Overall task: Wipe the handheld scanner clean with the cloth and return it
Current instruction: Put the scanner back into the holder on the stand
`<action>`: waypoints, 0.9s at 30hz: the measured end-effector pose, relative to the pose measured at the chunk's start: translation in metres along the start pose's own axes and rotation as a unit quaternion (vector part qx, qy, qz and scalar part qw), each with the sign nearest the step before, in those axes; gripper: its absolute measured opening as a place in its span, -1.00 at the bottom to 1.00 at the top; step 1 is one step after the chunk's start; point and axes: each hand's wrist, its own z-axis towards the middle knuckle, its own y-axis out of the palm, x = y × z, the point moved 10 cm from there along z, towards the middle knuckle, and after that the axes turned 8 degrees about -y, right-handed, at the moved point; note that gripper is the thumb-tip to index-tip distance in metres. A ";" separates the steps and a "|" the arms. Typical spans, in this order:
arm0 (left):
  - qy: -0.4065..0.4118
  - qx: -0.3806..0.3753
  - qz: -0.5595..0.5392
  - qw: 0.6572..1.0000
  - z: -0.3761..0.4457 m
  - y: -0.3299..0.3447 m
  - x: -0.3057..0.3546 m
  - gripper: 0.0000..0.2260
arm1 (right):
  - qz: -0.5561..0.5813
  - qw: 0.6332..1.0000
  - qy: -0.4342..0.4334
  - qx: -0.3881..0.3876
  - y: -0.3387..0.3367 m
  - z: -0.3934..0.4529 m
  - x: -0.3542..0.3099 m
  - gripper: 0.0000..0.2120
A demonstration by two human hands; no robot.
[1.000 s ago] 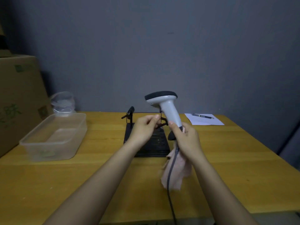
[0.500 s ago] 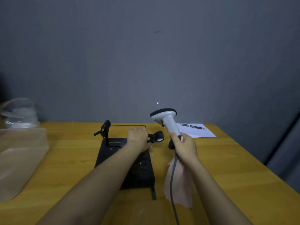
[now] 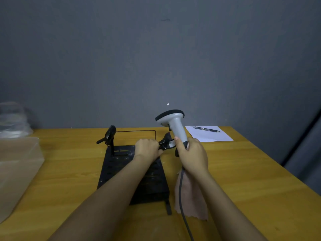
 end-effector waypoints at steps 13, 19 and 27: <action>0.009 0.010 -0.033 0.999 0.002 0.002 -0.003 -0.69 | -0.062 0.992 0.004 -0.112 0.036 -0.004 0.000 -0.48; -0.034 0.005 -0.096 0.995 -0.005 0.003 -0.013 -0.52 | -0.100 0.994 -0.033 -0.002 -0.027 -0.003 -0.021 -0.52; -0.003 0.117 -0.274 0.955 -0.062 -0.085 -0.062 -0.66 | 0.043 0.991 -0.126 0.023 -0.082 -0.010 -0.125 -0.77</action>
